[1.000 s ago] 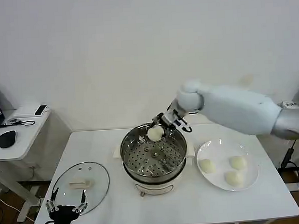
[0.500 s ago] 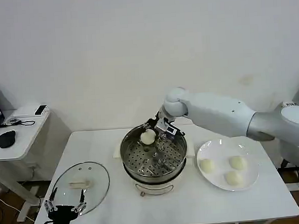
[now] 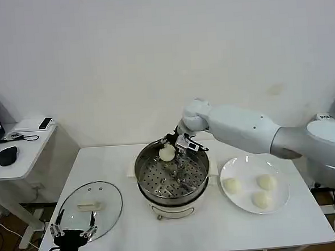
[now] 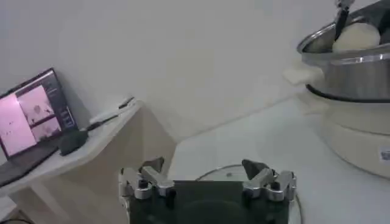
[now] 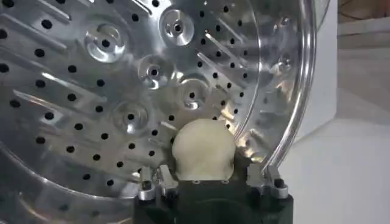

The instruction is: Take steamed baozi put them in steamer then cover it.

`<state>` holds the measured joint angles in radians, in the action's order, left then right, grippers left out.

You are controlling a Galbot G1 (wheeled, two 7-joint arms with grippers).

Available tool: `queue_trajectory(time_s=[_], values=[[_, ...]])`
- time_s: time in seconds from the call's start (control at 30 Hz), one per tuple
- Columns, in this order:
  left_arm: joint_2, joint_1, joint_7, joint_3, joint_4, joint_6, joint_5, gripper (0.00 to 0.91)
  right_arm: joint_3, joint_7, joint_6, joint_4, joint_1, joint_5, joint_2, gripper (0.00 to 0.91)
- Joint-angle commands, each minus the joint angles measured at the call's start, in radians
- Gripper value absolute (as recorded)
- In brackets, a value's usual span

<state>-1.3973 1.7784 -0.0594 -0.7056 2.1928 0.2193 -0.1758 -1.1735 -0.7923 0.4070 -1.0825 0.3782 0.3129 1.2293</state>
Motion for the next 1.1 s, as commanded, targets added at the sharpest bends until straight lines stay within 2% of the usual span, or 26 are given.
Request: queue_trajectory(time_s=[0.03, 0.13, 0.33, 0.6, 0.67, 0.7, 0.73, 0.83, 0.97, 1.1], values=[[0.0, -0.003, 0.0, 0.0, -0.002, 0.0, -0.001, 0.907, -0.019, 0.009, 0.006, -0.041, 0.019, -0.026, -0.011, 0.907], [0.002, -0.006, 0.0, -0.001, 0.001, 0.001, 0.0, 0.907, -0.027, 0.006, -0.013, -0.097, 0.051, -0.058, -0.04, 0.907], [0.01, -0.01, 0.001, 0.007, 0.005, 0.002, 0.002, 0.907, -0.052, -0.027, -0.096, -0.198, 0.169, -0.194, -0.13, 0.907], [0.049, -0.057, -0.001, -0.012, -0.012, 0.012, 0.079, 0.907, -0.133, -0.059, -0.299, -0.352, 0.305, -0.4, -0.385, 0.907], [0.064, -0.075, -0.001, -0.023, -0.027, 0.015, 0.101, 0.907, -0.155, -0.061, -0.385, -0.428, 0.338, -0.432, -0.481, 0.907], [0.068, -0.079, -0.001, -0.024, -0.031, 0.015, 0.104, 0.907, -0.168, -0.062, -0.406, -0.459, 0.346, -0.438, -0.499, 0.907], [0.076, -0.088, -0.002, -0.023, -0.038, 0.015, 0.107, 0.907, -0.188, -0.067, -0.446, -0.512, 0.367, -0.448, -0.58, 0.907], [0.09, -0.105, 0.0, -0.005, -0.051, 0.015, 0.104, 0.907, -0.237, -0.069, -0.497, -0.604, 0.389, -0.445, -0.71, 0.907], [0.098, -0.128, 0.003, 0.021, -0.059, 0.02, 0.099, 0.907, -0.261, -0.073, -0.541, -0.666, 0.36, -0.406, -0.815, 0.907], [0.105, -0.148, 0.007, 0.033, -0.054, 0.029, 0.098, 0.907, -0.23, -0.074, -0.564, -0.687, 0.259, -0.387, -0.897, 0.907]])
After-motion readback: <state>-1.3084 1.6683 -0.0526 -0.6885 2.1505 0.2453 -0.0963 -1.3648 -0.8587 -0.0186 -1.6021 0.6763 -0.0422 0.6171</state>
